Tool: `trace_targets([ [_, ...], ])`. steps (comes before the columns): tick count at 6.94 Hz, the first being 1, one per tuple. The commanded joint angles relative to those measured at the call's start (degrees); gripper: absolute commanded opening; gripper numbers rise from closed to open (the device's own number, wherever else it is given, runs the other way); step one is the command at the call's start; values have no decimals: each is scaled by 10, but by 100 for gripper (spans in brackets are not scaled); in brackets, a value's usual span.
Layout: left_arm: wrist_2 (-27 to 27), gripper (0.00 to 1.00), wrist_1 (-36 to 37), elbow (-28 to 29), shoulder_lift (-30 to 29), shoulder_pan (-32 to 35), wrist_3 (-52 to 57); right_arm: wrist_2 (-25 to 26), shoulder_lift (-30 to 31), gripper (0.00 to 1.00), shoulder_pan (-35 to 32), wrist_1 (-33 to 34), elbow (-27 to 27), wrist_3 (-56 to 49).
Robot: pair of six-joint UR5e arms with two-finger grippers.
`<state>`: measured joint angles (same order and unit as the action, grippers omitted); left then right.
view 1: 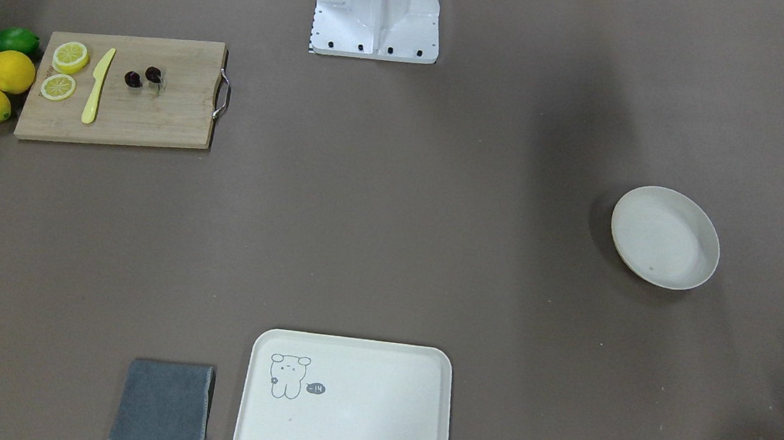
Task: Place red cherry on plate
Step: 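Move the left gripper down to the rim of the cream plate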
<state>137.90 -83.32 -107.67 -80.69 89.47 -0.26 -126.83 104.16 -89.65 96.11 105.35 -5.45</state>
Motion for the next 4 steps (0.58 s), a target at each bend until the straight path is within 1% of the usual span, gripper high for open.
trace_targets([
  [1,1,98,0,-3,0,0,-1,0,6,100,0,7,-3,1],
  [4,1,98,-1,-12,-6,0,1,-7,11,100,-7,0,5,0],
])
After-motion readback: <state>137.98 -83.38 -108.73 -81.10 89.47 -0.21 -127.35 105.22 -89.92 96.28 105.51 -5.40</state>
